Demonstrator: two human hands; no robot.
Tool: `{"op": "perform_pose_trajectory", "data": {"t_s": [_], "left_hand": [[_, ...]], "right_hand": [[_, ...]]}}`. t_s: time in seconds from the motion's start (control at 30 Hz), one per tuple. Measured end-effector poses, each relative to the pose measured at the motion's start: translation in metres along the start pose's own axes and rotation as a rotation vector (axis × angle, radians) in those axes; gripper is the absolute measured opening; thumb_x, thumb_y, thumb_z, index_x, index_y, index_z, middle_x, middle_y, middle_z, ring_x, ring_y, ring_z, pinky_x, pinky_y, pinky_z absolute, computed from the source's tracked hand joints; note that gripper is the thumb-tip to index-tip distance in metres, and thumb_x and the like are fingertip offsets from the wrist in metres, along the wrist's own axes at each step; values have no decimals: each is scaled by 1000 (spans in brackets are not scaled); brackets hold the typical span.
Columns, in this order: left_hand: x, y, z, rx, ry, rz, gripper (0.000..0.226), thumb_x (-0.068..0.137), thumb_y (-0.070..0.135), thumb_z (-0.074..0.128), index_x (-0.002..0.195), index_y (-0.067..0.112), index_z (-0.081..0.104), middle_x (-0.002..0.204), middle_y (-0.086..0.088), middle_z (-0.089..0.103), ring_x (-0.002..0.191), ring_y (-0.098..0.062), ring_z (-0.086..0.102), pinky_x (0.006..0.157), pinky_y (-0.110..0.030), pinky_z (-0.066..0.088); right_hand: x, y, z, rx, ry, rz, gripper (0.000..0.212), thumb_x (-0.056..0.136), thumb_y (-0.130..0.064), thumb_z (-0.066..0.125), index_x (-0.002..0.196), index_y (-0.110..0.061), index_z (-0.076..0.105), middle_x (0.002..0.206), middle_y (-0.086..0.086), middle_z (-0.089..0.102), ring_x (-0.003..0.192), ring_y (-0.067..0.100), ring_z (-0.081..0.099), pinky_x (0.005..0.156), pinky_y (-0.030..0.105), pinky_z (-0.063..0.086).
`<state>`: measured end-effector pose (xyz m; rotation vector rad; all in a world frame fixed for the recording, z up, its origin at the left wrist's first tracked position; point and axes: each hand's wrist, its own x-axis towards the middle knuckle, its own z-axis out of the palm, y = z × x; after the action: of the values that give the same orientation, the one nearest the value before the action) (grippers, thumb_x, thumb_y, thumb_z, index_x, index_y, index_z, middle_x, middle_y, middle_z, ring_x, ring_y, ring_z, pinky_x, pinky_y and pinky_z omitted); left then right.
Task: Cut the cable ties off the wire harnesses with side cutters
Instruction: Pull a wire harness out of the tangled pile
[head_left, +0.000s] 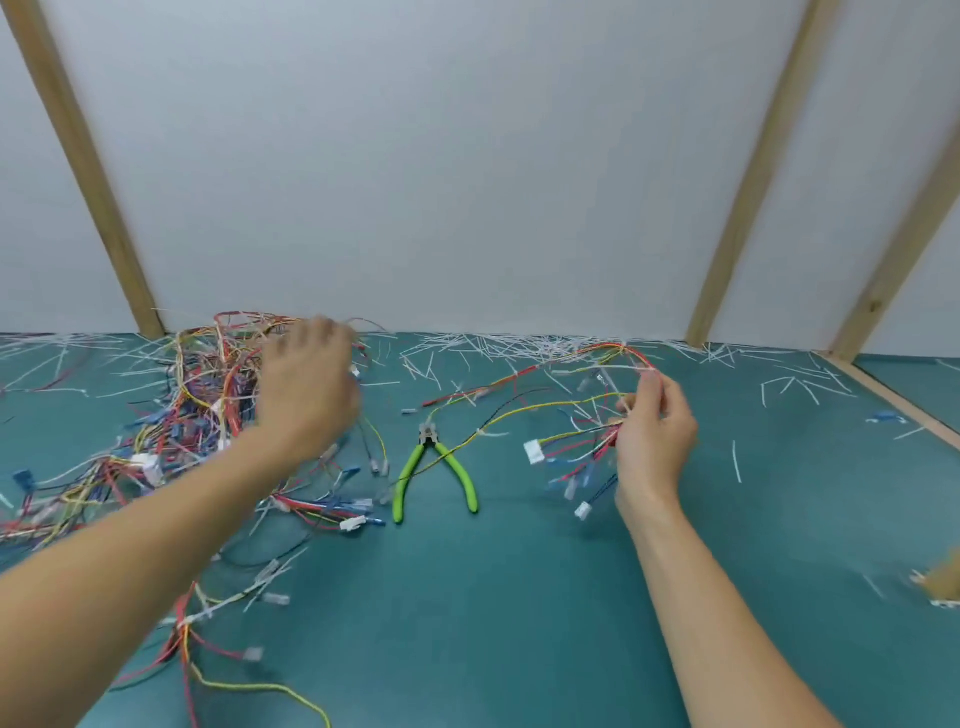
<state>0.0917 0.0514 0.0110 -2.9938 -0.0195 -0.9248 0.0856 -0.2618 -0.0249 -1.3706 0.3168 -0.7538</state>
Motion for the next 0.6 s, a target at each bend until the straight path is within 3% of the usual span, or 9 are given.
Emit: {"op": "perform_pose_trajectory", "data": {"t_s": [0.07, 0.13, 0.2, 0.27, 0.3, 0.37, 0.43, 0.5, 0.6], "left_hand": [[-17, 39, 0, -134, -123, 106, 19, 89, 26, 55, 103, 23, 67, 104, -5, 71, 99, -31, 65, 80, -40, 46], [-30, 63, 6, -90, -328, 144, 25, 93, 42, 49, 90, 22, 63, 92, -3, 71, 91, -30, 67, 66, -33, 42], [-35, 73, 13, 84, -462, 174, 35, 95, 52, 44, 88, 21, 57, 96, -6, 70, 94, -31, 67, 65, -32, 37], [-36, 77, 17, 198, -495, 164, 40, 97, 54, 41, 101, 19, 59, 108, -6, 68, 103, -29, 66, 69, -32, 35], [-37, 79, 20, 224, -497, 159, 37, 99, 49, 42, 110, 17, 57, 114, -5, 67, 108, -29, 65, 71, -33, 35], [-35, 83, 23, 254, -522, 178, 28, 99, 29, 44, 122, 12, 48, 119, -6, 65, 112, -30, 64, 72, -32, 35], [-33, 86, 25, 235, -563, 183, 38, 95, 16, 46, 131, 6, 39, 119, -9, 66, 110, -33, 64, 71, -33, 37], [-32, 89, 25, 176, -594, 171, 46, 94, 9, 46, 137, 2, 32, 117, -12, 64, 108, -36, 63, 70, -35, 38], [-31, 89, 29, 135, -594, 71, 31, 96, 12, 43, 126, 4, 38, 120, -14, 61, 111, -36, 62, 75, -36, 40]], "right_hand": [[5, -3, -4, 166, -11, 221, 22, 105, -26, 51, 92, -24, 69, 66, -6, 54, 51, 9, 46, 52, 25, 38], [9, -5, -9, 383, -76, 460, 17, 103, -26, 57, 89, -24, 67, 63, -7, 52, 40, 9, 41, 40, 20, 36], [12, -3, -17, 646, -152, 652, 18, 102, -24, 58, 86, -21, 65, 63, -6, 46, 34, 5, 39, 35, 15, 31], [15, 1, -24, 928, -203, 795, 15, 96, -16, 60, 81, -17, 63, 61, -6, 43, 35, 4, 41, 38, 9, 31], [16, 2, -27, 1067, -219, 826, 9, 89, -11, 59, 84, -15, 64, 62, -6, 45, 36, 4, 43, 41, 7, 33], [19, 2, -29, 1244, -207, 806, 19, 82, -4, 53, 94, -11, 65, 70, -5, 51, 37, 4, 44, 43, 7, 37], [22, 2, -30, 1336, -192, 786, 25, 80, -1, 50, 98, -8, 66, 76, -2, 55, 36, 5, 43, 42, 9, 38], [21, -2, -30, 1419, -222, 811, 21, 88, -3, 53, 102, -7, 68, 80, -2, 55, 36, 6, 42, 41, 10, 37], [16, -8, -29, 1447, -318, 842, 26, 108, -19, 46, 106, -7, 69, 81, -4, 55, 36, 6, 40, 39, 12, 38]]}}
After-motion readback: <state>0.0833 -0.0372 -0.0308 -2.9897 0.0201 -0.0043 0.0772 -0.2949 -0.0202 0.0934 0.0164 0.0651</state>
